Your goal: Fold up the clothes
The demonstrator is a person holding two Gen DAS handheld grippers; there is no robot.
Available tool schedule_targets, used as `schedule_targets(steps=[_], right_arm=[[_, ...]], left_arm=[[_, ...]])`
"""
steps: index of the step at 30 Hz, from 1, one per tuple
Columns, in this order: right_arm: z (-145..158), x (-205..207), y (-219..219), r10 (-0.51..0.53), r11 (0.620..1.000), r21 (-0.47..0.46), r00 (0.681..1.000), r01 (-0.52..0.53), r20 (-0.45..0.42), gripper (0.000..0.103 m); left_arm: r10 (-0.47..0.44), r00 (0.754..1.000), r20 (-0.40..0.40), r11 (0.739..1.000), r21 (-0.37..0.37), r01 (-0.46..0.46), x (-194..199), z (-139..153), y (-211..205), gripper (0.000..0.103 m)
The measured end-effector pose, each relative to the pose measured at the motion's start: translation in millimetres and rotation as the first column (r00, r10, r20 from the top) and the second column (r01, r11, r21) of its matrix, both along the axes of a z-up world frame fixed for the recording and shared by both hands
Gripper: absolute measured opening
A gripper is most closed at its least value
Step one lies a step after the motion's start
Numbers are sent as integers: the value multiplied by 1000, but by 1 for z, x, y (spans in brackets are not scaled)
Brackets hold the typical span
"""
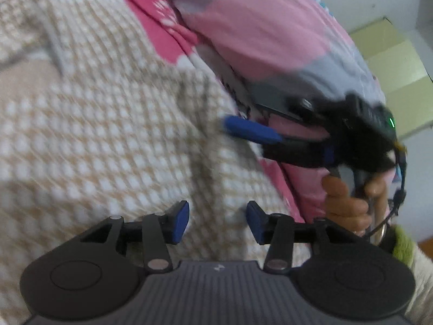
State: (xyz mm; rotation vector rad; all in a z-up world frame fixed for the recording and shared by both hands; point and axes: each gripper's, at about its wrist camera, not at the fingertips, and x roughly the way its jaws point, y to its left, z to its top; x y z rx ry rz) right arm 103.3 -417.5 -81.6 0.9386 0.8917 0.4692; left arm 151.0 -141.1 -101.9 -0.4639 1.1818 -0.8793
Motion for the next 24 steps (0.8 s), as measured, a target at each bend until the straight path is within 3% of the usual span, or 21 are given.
schedule_targets(steps=[2,5,8,10,14,15,16,21,24], right_arm=[[-12,14,21,76,997,30,996,-75,-47,49],[-15,19,39,55,998,-27,992,-58,-109,50],[20,-7,24,10,1000,-22,1000,-10,-12,50],[54,-40,4,2,1000,-23,998,0,61,50],[96,-116,-35,-2,999,-41,998,4,58,55],[100,-136,-41,-10,999,-52,999,12,37,56],[99,-157,-42,-31,997,-73,1000,31,0,56],[83,-255,-32,-168,979,-142,973,146,-157,56],[58,-298,-6,-231,962,-190,956,196,-180,56]], left_arm=[[-4,1000,-1,1000,-8,4,-5,-1,-2,47],[34,999,-43,999,-32,-35,-8,-6,-1,39],[56,991,-125,996,-69,-65,-10,-13,0,32],[60,982,-180,993,-86,-76,-8,-18,-1,32],[70,974,-214,991,-96,-92,-5,-22,-3,30],[85,976,-199,990,-95,-105,-7,-21,-3,16],[102,980,-173,988,-97,-120,-10,-18,-2,7],[161,978,-132,967,-177,-184,-26,-2,26,6],[219,962,-162,963,-124,-240,-27,-12,45,6]])
